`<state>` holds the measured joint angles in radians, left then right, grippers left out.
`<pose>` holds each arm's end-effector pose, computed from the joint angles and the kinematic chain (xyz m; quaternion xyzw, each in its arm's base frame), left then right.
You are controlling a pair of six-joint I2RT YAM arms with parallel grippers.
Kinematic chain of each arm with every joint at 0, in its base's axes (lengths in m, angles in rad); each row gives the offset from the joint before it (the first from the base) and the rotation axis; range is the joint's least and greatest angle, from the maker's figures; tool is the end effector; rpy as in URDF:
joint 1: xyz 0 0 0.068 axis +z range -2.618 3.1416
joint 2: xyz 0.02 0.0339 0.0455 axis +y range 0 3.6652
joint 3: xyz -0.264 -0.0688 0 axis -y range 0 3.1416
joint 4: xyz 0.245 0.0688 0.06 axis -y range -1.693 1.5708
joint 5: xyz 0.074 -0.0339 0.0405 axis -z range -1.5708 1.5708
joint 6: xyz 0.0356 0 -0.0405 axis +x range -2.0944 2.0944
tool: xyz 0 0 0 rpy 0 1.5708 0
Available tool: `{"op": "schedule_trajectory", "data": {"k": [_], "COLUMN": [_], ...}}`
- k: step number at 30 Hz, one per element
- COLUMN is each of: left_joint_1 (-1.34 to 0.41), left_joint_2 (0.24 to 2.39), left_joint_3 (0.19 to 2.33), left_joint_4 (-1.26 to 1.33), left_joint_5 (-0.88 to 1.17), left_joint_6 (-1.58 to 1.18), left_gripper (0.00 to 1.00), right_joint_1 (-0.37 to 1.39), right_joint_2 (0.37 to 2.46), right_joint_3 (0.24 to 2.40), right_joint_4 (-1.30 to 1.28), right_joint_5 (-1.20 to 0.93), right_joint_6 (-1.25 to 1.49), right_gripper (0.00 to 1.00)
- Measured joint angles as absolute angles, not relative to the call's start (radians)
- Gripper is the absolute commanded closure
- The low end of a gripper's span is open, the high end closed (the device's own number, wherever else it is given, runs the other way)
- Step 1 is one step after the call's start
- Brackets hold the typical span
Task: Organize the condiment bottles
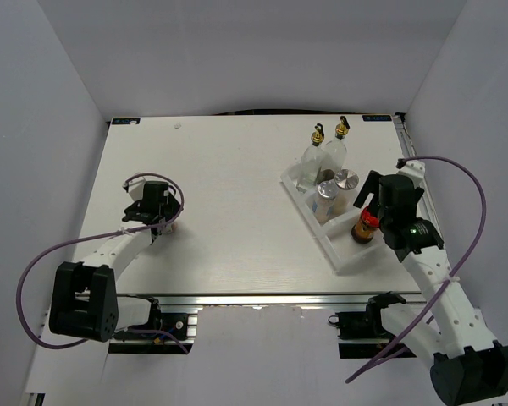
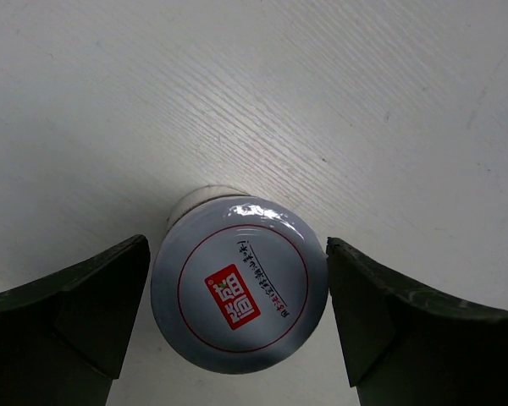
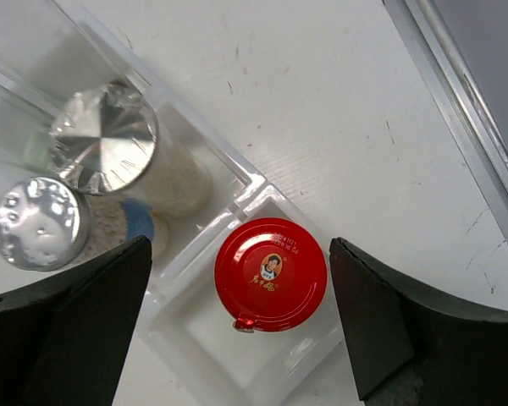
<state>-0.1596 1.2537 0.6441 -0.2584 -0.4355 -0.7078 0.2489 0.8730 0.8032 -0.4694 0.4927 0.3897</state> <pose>0.2409 -0.0236 0.1922 -0.3197 0.8624 0.0428 0.3902 0.1877 0.0303 0.3045 0.1793 0.8331 -0.0513 0.5208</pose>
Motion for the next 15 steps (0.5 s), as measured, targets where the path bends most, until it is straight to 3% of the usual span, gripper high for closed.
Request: {"op": "schedule_trajectory", "data": {"k": [2,3,4,5,8,9,15], "left_joint_1": [-0.160,-0.159,-0.159,-0.160,-0.157,-0.157,-0.179], "left_joint_2": [1.264,1.268,1.270,1.270,1.272,1.273,1.255], "left_joint_3": [0.644,0.645,0.647,0.653,0.655,0.655,0.656], "left_joint_4": [-0.259,-0.258,-0.256,-0.258,-0.254,-0.253,-0.249], "left_joint_5": [-0.438,-0.438,-0.442,-0.445,-0.436,-0.431,-0.340], "left_joint_6": [-0.706,-0.709,-0.705,-0.701,-0.693,-0.688,-0.669], "left_gripper": [0.23,0.40,0.48,0.63,0.85,0.97,1.00], "right_joint_1": [0.249,0.249,0.249,0.249,0.249,0.249,0.249], "right_joint_2": [0.842,0.830,0.822,0.814,0.789,0.781,0.752], "right_joint_3": [0.818,0.825,0.831,0.837,0.842,0.842,0.842], "right_joint_4": [-0.473,-0.475,-0.478,-0.481,-0.486,-0.490,-0.492], "right_joint_5": [0.490,0.490,0.489,0.488,0.487,0.487,0.494], "right_joint_6": [0.389,0.388,0.388,0.387,0.385,0.385,0.384], "right_gripper": [0.10,0.11,0.11,0.11,0.11,0.11,0.11]}}
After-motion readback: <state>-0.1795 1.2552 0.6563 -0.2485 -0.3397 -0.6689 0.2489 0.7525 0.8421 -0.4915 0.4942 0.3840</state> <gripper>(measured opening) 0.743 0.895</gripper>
